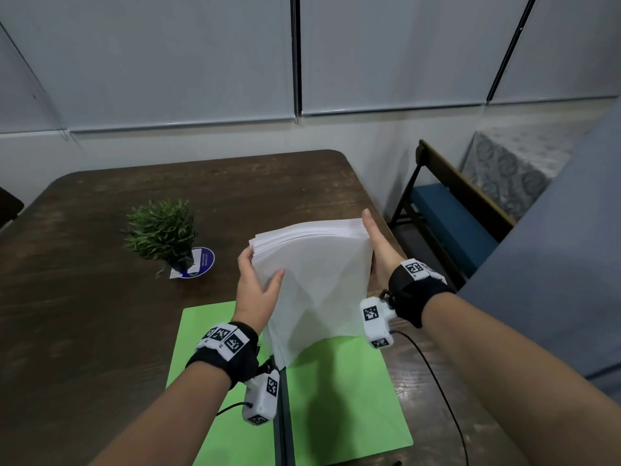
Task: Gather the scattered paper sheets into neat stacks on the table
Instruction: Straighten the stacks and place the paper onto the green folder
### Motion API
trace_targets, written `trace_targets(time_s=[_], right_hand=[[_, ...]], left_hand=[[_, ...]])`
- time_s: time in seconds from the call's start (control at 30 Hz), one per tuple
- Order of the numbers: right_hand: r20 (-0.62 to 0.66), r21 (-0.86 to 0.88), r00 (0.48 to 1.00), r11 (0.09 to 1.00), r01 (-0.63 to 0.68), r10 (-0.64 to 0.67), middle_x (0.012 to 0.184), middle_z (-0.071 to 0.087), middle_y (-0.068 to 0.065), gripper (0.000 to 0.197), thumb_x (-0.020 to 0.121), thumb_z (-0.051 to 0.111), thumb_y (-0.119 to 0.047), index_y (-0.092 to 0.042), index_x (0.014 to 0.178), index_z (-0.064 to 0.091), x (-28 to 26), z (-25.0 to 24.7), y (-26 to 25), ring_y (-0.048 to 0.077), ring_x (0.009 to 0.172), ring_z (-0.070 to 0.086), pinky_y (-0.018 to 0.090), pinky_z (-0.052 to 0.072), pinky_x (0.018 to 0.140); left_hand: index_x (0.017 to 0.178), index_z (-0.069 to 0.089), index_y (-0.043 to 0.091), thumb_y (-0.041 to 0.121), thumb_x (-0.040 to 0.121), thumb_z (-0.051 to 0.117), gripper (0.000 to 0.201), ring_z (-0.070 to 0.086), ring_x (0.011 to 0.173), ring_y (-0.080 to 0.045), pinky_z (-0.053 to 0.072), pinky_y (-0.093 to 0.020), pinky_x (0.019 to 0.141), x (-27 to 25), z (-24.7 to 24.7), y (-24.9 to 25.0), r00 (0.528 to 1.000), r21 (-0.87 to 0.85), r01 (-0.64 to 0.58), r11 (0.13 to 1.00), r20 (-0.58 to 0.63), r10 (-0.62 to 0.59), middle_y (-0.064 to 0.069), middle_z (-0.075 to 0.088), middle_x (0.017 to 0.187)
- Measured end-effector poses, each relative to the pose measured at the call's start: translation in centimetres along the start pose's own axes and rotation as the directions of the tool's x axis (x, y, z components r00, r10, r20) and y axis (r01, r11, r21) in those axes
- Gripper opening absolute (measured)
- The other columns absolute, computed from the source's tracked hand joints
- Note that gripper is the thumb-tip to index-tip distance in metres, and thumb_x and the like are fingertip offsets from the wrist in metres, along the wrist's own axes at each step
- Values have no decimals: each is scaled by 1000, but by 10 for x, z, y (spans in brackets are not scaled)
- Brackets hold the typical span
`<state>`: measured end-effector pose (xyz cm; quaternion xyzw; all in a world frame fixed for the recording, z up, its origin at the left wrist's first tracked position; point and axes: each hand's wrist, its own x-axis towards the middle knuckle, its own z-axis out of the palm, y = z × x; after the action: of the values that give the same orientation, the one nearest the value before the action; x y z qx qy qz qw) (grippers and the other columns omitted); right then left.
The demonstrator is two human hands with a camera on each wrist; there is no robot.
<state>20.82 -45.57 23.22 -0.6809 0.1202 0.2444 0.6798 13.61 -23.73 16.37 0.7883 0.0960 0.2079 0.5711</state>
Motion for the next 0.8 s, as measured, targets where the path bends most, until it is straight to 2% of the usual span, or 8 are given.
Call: trace_targets(time_s=[0.07,0.2,0.3,0.4,0.53,0.6,0.67,0.8], right_hand=[[6,-21,1000,1000,-1,1,86,60,-9,57,78,41,-81,-38,112,55,-6,0,-4,6,70,54,27,40,56],[-42,43,999,999,-12,14,95,67,-5,40,86,46,-70,-34,91,61,-7,3,1,11,74,59,29,42,59],[-42,85,999,996,-28,32,99,70,3,58,81,46,-75,-25,103,66,-4,5,5,19,82,63,32,45,68],[-4,48,1000,999,-1,2,119,63,1,81,70,45,-86,-28,126,55,-4,2,3,14,91,59,37,40,86],[26,108,1000,994,-2,-1,112,71,7,82,61,64,-80,-26,123,63,5,2,7,27,101,68,44,47,98],[-5,111,1000,994,15,-15,123,66,9,85,58,64,-80,-31,127,60,12,1,9,29,106,65,46,45,99],[-14,133,1000,991,23,-21,121,67,10,84,61,58,-84,-27,123,63,13,0,9,28,106,64,44,45,99],[129,129,988,990,63,-80,121,66,4,103,48,56,-90,-24,128,57,20,-10,37,23,114,61,43,44,101]], left_hand=[[138,27,7,6,87,65,64,53,107,-12,41,-23,95,-5,0,2,1000,6,7,1000,2,-7,2,50,120],[136,29,6,6,87,65,60,54,102,-11,41,-19,87,-11,0,3,999,17,35,999,21,-36,3,52,114],[134,31,8,9,87,65,58,55,101,-12,43,-22,86,-15,-1,2,997,9,76,997,22,-76,1,54,114],[133,31,9,10,86,67,60,56,100,-12,45,-26,88,-17,-2,0,995,0,97,995,22,-97,0,54,114],[130,35,15,12,80,74,63,57,94,-7,44,-24,85,-18,-4,-4,990,-30,141,989,20,-141,9,56,106],[124,43,18,14,80,75,55,58,92,-6,47,-26,86,-18,-4,-9,981,-45,190,981,46,-188,12,59,101],[116,54,19,18,81,75,41,62,95,-10,50,-31,90,-17,-1,-15,970,-60,233,971,93,-227,8,64,102],[109,61,19,19,85,70,26,65,99,-19,52,-36,90,-11,3,-22,961,-115,269,956,90,-260,1,69,103]])
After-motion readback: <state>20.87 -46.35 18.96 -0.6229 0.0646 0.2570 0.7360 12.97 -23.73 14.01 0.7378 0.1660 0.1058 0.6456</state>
